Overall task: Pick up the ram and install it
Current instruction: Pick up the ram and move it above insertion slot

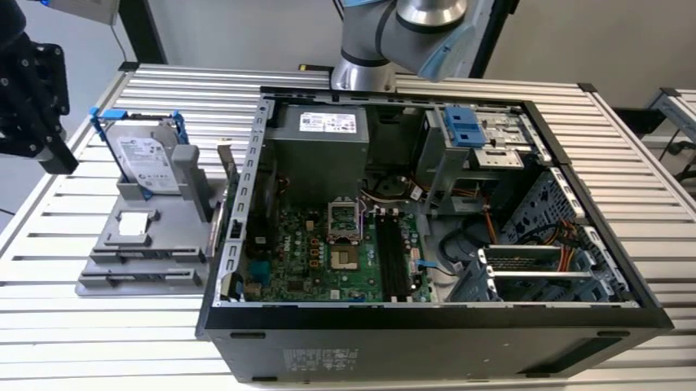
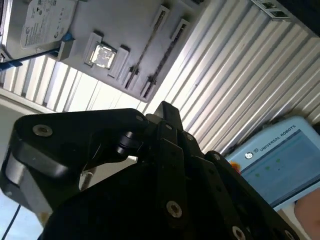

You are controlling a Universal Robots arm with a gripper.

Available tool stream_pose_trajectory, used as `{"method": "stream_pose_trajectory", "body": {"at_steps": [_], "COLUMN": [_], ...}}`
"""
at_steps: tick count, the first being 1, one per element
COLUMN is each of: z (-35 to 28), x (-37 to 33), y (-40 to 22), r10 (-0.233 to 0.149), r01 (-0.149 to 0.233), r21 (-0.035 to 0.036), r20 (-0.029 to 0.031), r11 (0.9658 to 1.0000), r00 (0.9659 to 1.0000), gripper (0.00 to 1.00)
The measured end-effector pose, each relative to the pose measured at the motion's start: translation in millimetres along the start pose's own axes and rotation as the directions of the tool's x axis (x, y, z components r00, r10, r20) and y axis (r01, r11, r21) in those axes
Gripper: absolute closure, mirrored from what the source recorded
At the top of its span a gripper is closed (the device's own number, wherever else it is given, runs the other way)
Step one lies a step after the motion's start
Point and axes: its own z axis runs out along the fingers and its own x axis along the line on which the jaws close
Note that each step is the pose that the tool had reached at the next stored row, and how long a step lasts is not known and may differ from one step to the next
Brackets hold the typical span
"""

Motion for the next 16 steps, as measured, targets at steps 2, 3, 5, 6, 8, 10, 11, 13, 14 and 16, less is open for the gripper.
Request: {"method": "stream_pose_trajectory", "body": {"at_steps": [2, 3, 5, 6, 8, 10, 11, 13, 14, 16], "z": [0.0, 0.0, 0.0, 0.0, 0.1, 0.0, 0.0, 0.0, -0.1, 0.0], "x": [0.0, 0.0, 0.0, 0.0, -0.3, -0.9, -1.1, -1.1, -1.2, -1.2], "y": [0.0, 0.0, 0.0, -0.1, -0.1, -0.1, -0.1, 0.0, 0.0, 0.0], "r10": [-0.038, -0.056, -0.092, -0.11, -0.14, -0.165, -0.172, -0.175, -0.175, -0.174], "r01": [0.038, 0.056, 0.092, 0.11, 0.14, 0.165, 0.172, 0.175, 0.175, 0.174], "r21": [-0.0004, -0.0005, -0.0008, -0.001, -0.0012, -0.002, -0.0023, -0.003, -0.0032, -0.004], "r20": [0.0, 0.0001, 0.0002, 0.0002, 0.0004, 0.0004, 0.0005, 0.0023, 0.0049, 0.0111], "r11": [0.9993, 0.9985, 0.9958, 0.994, 0.9902, 0.9863, 0.9851, 0.9846, 0.9846, 0.9848], "r00": [0.9993, 0.9985, 0.9958, 0.994, 0.9902, 0.9863, 0.9851, 0.9846, 0.9846, 0.9848], "gripper": [1.0, 1.0, 1.0, 1.0, 1.0, 1.0, 1.0, 1.0, 1.0, 1.0]}}
